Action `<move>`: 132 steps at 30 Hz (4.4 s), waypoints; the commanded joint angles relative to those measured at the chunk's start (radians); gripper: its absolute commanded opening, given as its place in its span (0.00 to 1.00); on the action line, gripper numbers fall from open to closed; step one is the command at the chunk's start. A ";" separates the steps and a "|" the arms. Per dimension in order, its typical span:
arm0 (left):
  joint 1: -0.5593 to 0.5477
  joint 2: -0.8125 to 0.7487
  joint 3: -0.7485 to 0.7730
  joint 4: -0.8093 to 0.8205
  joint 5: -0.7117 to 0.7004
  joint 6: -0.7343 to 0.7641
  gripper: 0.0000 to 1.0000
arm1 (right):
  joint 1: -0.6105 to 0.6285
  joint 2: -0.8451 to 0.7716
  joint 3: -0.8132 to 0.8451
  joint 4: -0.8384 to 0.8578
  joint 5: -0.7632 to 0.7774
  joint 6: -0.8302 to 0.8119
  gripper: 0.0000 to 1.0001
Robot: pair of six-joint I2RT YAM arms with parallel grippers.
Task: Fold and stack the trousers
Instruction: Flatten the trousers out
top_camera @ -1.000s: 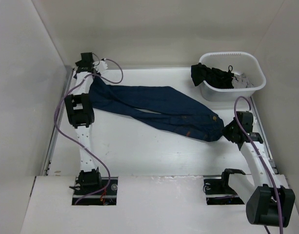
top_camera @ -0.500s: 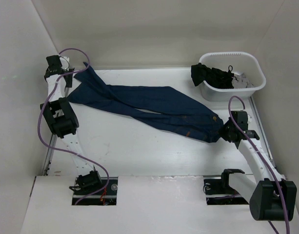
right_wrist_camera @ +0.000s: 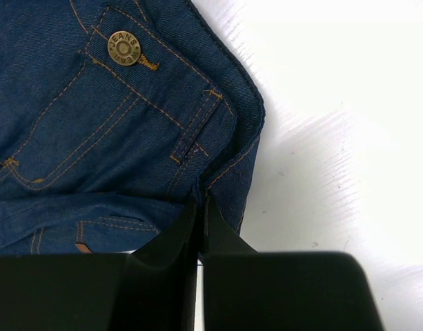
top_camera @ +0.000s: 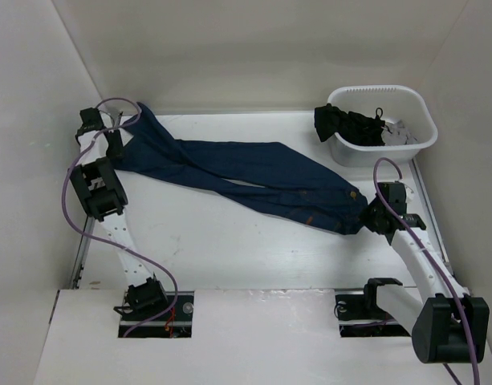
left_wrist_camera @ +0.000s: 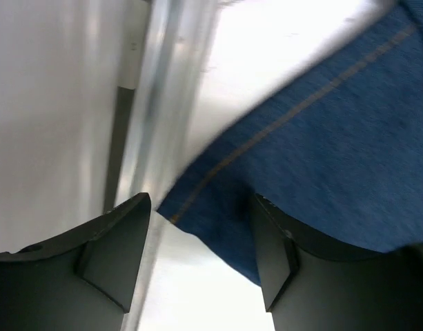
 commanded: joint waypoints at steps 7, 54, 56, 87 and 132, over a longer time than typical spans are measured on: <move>0.004 -0.066 -0.133 -0.076 0.084 0.076 0.00 | -0.066 -0.006 0.075 0.051 0.003 -0.061 0.00; -0.247 -0.149 0.187 -0.298 -0.240 0.520 0.00 | -0.295 -0.135 0.030 0.073 -0.109 -0.152 0.00; -0.231 -0.312 -0.036 -0.228 -0.241 0.570 0.00 | -0.289 -0.148 0.034 0.064 -0.103 -0.147 0.00; -0.278 -0.205 0.076 -0.509 0.126 0.308 1.00 | -0.152 -0.073 0.012 0.091 -0.057 -0.156 0.00; 0.116 -0.467 -0.535 -0.157 -0.075 0.401 0.00 | -0.215 -0.118 0.174 0.076 -0.060 -0.167 0.00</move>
